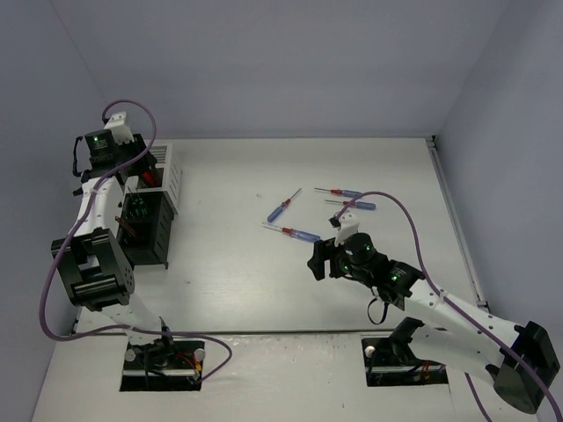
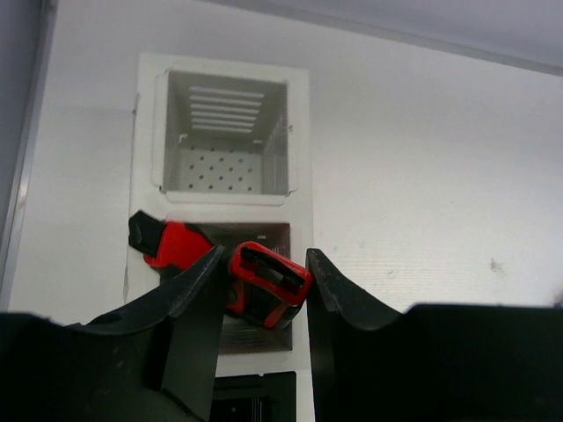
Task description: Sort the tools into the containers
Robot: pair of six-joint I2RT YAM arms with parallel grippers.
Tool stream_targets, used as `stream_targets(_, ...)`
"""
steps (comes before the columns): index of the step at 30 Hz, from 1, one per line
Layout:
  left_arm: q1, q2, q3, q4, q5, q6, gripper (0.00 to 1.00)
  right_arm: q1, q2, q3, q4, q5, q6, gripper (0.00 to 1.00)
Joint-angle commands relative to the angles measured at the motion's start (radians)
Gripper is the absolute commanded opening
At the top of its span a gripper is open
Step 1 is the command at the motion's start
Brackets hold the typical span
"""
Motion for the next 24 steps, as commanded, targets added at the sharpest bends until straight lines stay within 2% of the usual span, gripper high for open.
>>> stream_targets(1,0.023,-0.022,0.058,0.206,0.260,0.092,0.00,0.004,-0.019,0.001,0.043,0.008,-0.002,0.73)
stream_targets(5,0.065,0.029,0.092,0.240,0.426,0.098,0.00,0.004,-0.021,-0.001,0.041,0.007,-0.001,0.73)
stream_targets(8,0.089,0.062,0.096,0.258,0.496,0.101,0.00,0.004,-0.020,-0.001,0.043,0.006,0.002,0.73)
stream_targets(15,0.129,0.090,0.045,0.261,0.595,0.170,0.08,0.004,-0.011,0.001,0.041,0.004,0.001,0.73)
stream_targets(20,0.167,0.019,-0.108,0.400,0.599,0.166,0.21,0.005,-0.007,0.002,0.043,0.005,0.001,0.73)
stream_targets(22,0.180,-0.013,-0.150,0.459,0.583,0.147,0.34,0.004,0.001,0.006,0.043,0.004,-0.004,0.73)
stream_targets(24,0.180,-0.048,-0.177,0.483,0.552,0.139,0.43,0.004,0.012,0.009,0.044,0.004,-0.008,0.73)
